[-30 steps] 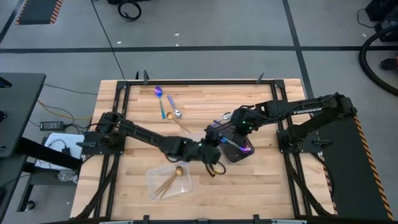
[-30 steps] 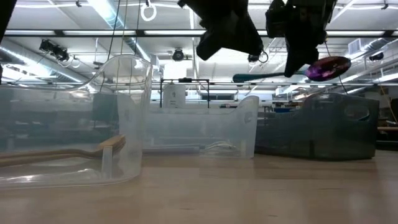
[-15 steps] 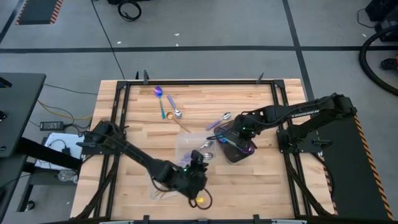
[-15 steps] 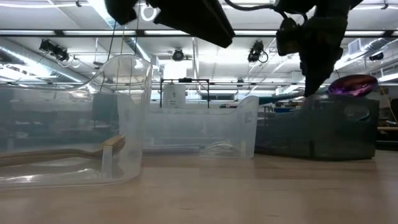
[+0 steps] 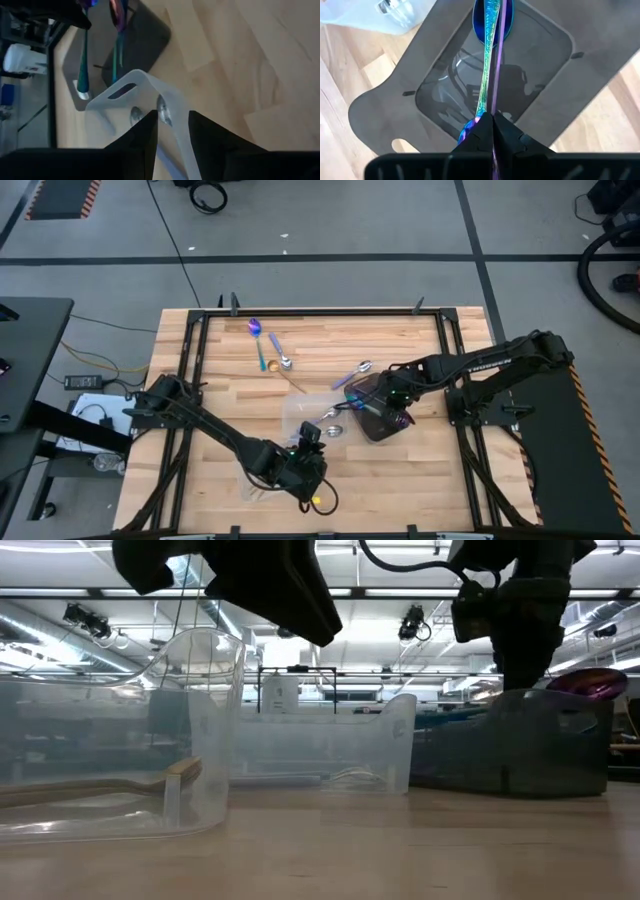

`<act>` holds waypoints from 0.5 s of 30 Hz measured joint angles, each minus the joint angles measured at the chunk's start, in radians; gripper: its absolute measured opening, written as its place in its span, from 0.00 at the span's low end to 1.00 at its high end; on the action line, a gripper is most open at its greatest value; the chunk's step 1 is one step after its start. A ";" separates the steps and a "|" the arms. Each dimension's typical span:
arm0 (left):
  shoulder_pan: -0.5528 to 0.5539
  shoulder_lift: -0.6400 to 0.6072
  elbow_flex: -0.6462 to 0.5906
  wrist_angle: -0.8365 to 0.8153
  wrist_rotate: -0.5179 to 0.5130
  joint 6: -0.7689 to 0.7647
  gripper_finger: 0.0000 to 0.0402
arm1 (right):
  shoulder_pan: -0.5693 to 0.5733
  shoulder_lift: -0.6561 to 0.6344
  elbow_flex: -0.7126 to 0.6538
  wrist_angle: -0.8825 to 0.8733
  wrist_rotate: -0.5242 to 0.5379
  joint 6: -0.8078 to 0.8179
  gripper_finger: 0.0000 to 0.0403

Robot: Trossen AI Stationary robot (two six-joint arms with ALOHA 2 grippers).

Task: Sort silverware by color (type)
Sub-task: Put the violet spoon into the black bin

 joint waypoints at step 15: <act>0.035 -0.099 -0.221 0.181 0.065 0.002 0.29 | 0.037 -0.001 -0.014 -0.001 0.028 0.041 0.01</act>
